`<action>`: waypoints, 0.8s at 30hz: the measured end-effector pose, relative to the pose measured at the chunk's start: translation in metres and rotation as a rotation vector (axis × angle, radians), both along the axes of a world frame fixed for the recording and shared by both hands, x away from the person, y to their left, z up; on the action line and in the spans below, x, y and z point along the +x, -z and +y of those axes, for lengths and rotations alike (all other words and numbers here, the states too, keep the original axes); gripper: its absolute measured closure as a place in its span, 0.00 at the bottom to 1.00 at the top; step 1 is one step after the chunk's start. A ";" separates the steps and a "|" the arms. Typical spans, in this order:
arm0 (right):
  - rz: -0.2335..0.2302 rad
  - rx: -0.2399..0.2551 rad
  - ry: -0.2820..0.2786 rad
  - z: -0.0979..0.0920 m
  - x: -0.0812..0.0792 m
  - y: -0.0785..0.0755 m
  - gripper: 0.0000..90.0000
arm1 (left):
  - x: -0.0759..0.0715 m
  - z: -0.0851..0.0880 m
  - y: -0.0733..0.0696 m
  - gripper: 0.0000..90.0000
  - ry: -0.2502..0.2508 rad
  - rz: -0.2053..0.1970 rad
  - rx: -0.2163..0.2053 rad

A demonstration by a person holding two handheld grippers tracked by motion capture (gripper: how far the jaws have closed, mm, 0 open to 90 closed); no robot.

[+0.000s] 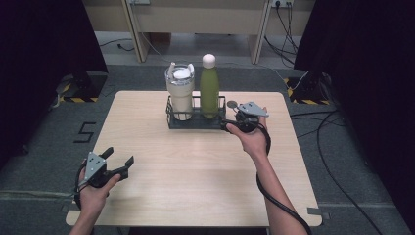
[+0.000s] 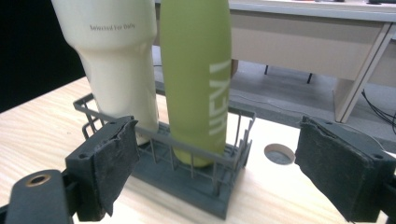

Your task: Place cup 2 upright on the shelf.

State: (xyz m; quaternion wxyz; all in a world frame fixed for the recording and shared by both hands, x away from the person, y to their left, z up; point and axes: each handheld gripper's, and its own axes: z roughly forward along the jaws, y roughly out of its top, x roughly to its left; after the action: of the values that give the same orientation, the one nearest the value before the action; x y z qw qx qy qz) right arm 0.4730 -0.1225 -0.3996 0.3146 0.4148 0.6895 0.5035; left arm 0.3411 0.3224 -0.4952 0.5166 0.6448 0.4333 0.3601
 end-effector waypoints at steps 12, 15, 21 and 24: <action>0.016 0.005 0.024 -0.024 -0.021 0.015 0.15 | 0.001 -0.001 0.001 0.16 0.000 0.001 0.003; 0.020 0.004 0.028 -0.028 -0.025 0.018 0.15 | 0.000 -0.001 0.000 0.16 -0.001 0.000 0.002; 0.024 0.000 0.039 -0.037 -0.037 0.026 0.15 | 0.000 0.000 0.001 0.16 -0.002 0.004 0.000; 0.025 -0.003 0.040 -0.042 -0.042 0.029 0.15 | 0.000 0.000 0.001 0.16 -0.004 0.002 0.000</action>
State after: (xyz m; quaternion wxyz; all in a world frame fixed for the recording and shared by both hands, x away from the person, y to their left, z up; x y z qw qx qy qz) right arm 0.4312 -0.1643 -0.4286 0.3166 0.4342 0.6858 0.4909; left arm 0.3410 0.3219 -0.4959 0.5154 0.6444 0.4349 0.3605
